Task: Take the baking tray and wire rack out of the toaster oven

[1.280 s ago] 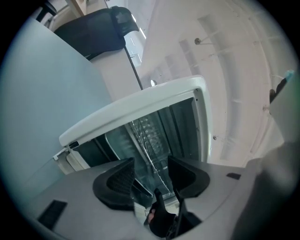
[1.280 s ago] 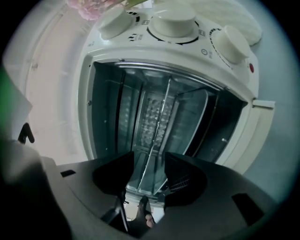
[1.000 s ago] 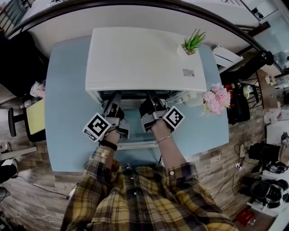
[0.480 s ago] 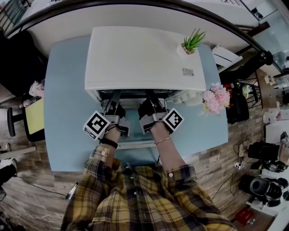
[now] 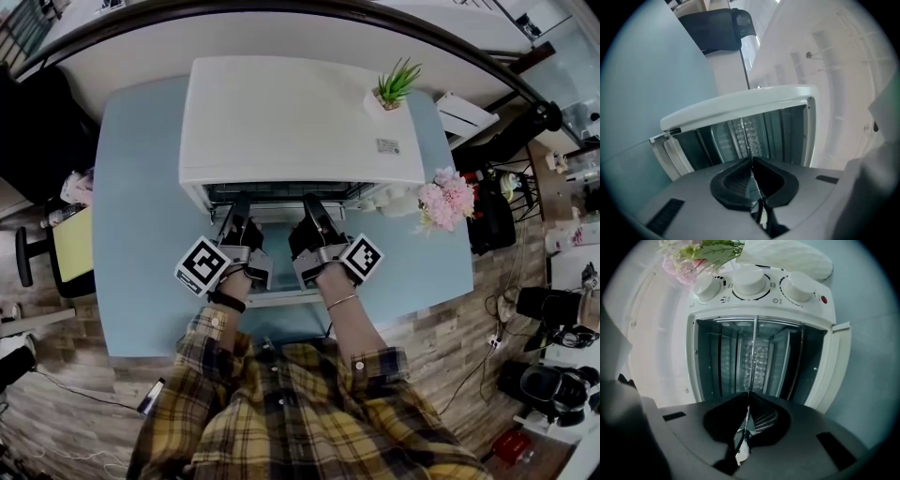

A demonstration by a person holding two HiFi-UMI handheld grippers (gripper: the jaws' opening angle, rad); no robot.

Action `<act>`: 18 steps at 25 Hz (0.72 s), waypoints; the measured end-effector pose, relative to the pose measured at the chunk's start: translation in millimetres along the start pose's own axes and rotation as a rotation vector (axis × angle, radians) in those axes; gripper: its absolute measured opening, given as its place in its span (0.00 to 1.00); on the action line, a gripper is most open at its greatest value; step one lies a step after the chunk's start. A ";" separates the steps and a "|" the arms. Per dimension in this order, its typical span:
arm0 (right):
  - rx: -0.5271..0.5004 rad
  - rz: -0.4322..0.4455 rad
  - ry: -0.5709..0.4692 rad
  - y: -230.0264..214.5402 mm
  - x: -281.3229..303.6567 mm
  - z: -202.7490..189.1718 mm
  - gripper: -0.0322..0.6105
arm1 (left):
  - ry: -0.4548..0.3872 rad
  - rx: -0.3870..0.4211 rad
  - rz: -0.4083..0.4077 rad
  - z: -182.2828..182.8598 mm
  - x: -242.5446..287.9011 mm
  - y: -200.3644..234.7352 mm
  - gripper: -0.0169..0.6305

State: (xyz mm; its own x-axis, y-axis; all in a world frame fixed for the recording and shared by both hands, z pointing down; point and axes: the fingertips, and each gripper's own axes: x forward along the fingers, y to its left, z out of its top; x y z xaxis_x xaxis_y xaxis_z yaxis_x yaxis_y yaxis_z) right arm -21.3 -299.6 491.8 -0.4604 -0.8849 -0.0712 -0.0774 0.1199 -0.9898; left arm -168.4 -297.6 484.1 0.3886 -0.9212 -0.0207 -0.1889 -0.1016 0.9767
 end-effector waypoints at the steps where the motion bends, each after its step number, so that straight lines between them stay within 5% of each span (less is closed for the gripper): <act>1: -0.001 0.001 -0.003 0.5 -2.3 -1.0 0.08 | 0.005 -0.001 0.003 -1.0 -2.7 0.3 0.03; 14: -0.003 -0.035 -0.038 -0.2 -43.7 -20.1 0.08 | 0.069 -0.033 -0.006 -20.2 -42.6 -1.7 0.03; 18: -0.023 -0.024 -0.054 3.6 -58.0 -28.5 0.08 | 0.083 -0.119 -0.031 -30.0 -56.8 -4.9 0.03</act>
State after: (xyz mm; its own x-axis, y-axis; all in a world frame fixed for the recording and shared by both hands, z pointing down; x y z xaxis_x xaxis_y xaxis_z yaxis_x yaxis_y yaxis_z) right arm -20.1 -235.0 496.0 -0.4096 -0.9107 -0.0545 -0.1086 0.1080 -0.9882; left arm -162.4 -233.6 486.9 0.4665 -0.8837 -0.0387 -0.0695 -0.0802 0.9943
